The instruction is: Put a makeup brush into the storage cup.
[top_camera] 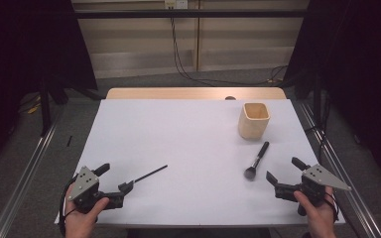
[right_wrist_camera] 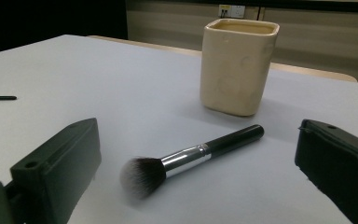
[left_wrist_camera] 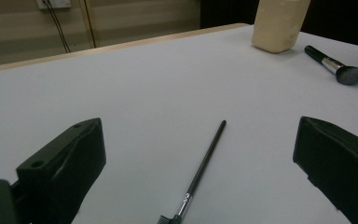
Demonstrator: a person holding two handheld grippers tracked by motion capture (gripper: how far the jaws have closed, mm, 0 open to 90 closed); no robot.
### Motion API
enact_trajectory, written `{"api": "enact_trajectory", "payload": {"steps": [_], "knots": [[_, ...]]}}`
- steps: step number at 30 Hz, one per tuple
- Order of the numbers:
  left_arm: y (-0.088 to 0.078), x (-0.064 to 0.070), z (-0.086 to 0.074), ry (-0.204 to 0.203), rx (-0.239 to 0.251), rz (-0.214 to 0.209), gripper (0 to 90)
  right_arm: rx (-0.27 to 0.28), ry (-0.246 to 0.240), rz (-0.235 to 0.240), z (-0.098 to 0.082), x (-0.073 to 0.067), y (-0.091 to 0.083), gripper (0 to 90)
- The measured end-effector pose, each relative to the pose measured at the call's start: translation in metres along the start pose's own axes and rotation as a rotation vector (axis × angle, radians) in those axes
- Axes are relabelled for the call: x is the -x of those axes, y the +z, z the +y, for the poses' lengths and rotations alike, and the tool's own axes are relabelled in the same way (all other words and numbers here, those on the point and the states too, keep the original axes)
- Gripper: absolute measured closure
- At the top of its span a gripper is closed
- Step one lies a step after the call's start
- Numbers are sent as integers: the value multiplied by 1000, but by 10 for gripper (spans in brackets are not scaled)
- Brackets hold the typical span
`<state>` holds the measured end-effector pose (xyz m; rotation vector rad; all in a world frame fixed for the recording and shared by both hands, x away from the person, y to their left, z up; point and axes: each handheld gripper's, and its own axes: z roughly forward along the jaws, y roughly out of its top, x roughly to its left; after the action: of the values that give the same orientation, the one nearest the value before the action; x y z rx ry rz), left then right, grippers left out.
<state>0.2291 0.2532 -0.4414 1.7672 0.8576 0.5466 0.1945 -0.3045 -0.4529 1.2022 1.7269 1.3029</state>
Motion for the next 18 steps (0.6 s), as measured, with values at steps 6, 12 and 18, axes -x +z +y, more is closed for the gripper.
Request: {"api": "enact_trajectory", "payload": {"steps": [6, 12, 18], "knots": [[1, -1, 0, 1, -6, 2, 24, -2, -1, 1, 0, 0, 0, 0], [-1, -1, 1, 0, -11, -3, 27, -5, -2, 4, -1, 0, 1, 0], [-6, 2, 7, 14, 10, -13, 30, -10, -12, 14, 0, -3, 1, 3]]}}
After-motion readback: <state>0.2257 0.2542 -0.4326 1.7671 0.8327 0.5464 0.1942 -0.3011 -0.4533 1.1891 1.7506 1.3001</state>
